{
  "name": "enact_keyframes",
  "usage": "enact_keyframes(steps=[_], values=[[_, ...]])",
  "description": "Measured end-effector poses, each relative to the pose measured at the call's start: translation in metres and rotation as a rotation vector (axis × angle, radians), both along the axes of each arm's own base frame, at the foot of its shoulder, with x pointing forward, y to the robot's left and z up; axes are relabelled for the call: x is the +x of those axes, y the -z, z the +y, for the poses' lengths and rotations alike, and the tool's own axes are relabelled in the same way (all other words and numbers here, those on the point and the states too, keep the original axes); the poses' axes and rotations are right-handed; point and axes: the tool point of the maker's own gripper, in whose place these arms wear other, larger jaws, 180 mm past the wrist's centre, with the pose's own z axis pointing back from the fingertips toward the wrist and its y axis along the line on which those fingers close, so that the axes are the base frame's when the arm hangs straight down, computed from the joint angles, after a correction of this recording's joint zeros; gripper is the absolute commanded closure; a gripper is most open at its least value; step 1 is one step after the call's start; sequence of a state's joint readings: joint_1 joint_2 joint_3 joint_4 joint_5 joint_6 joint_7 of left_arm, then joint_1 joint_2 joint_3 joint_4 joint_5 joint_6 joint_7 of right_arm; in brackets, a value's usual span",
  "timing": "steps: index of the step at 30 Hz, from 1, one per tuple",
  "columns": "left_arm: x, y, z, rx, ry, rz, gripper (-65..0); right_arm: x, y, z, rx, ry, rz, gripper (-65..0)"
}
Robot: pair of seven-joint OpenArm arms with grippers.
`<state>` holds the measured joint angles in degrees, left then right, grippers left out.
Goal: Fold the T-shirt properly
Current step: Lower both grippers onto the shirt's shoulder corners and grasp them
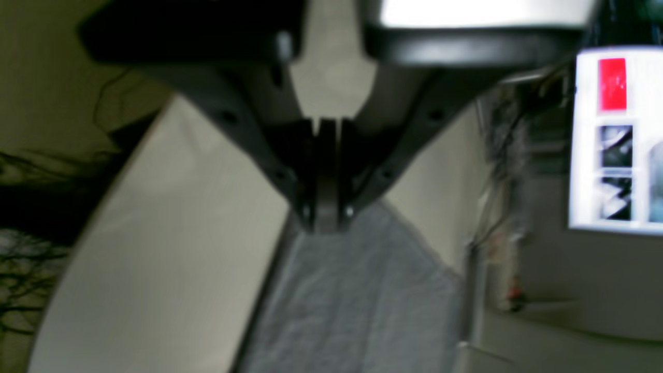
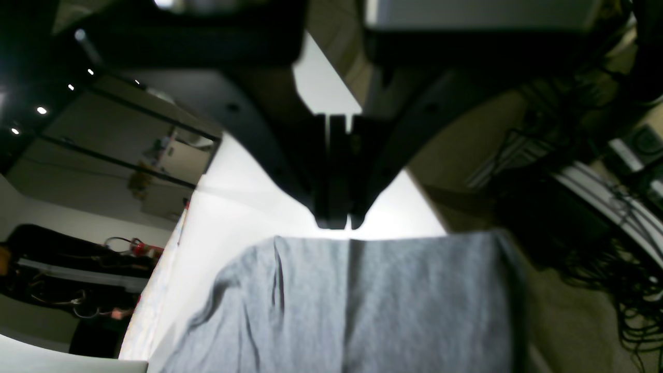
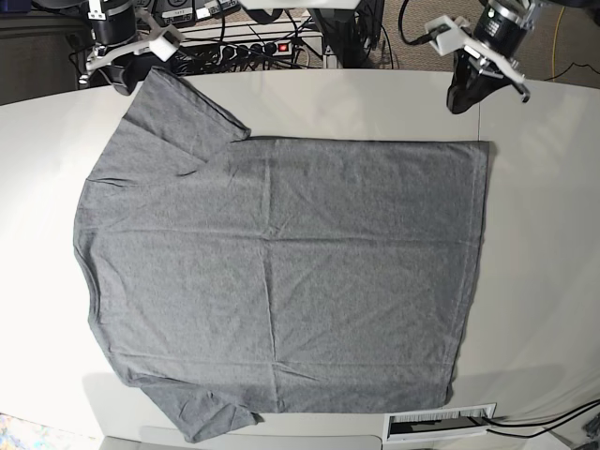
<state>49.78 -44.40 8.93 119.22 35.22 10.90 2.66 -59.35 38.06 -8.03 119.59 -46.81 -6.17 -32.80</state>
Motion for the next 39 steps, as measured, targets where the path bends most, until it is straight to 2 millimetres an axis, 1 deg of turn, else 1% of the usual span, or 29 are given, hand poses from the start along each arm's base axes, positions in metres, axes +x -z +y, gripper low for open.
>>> enact_keyframes(steps=[1, 3, 4, 6, 9, 11, 13, 15, 17, 20, 24, 28, 39], values=[[0.0, 0.005, -0.003, -0.004, 0.02, 0.034, -6.4, -0.001, 0.002, 0.002, 0.005, -0.006, 0.008, -1.6], [-0.001, 0.014, -0.009, -0.018, 0.048, 0.111, -12.0, -0.004, 0.004, 0.005, 0.014, -0.007, 0.018, -10.6], [0.0, 0.017, -0.01, -0.02, 0.056, 0.137, -14.7, -0.005, 0.005, 0.007, 0.015, -0.011, 0.022, -13.1], [0.007, 0.021, -0.01, -0.018, 0.061, 0.157, -19.8, -0.006, 0.005, 0.008, 0.018, -0.014, 0.024, -13.6], [0.022, 0.022, -0.006, -0.033, 0.049, 0.147, -25.7, -0.005, 0.005, 0.008, 0.018, -0.014, 0.023, -13.6], [0.027, 0.032, -0.001, -0.026, 0.048, 0.181, -28.7, -0.006, 0.005, 0.007, 0.015, -0.01, 0.023, -13.6], [0.029, 0.045, 0.007, -0.007, 0.05, 0.226, -29.0, -0.006, 0.005, 0.007, 0.016, -0.011, 0.023, -13.6], [0.033, 0.051, 0.012, -0.001, 0.043, 0.241, -29.0, -0.005, 0.005, 0.007, 0.016, -0.011, 0.023, -13.6], [0.038, 0.052, 0.015, 0.003, 0.037, 0.236, -29.0, -0.006, 0.005, 0.007, 0.016, -0.011, 0.023, -13.6], [0.039, 0.055, 0.018, 0.007, 0.06, 0.244, -29.0, -0.005, 0.004, 0.008, 0.008, -0.018, 0.02, -13.6], [0.047, 0.058, 0.035, 0.058, 0.062, 0.243, -29.0, -0.003, 0.001, 0.008, -0.018, -0.04, 0.005, -13.6], [0.045, 0.064, 0.042, 0.062, 0.089, 0.267, -29.0, -0.003, 0.001, 0.008, -0.019, -0.04, 0.005, -13.6], [0.056, 0.064, 0.044, 0.048, 0.095, 0.266, -29.0, -0.003, 0.001, 0.008, -0.019, -0.04, 0.005, -13.6]])
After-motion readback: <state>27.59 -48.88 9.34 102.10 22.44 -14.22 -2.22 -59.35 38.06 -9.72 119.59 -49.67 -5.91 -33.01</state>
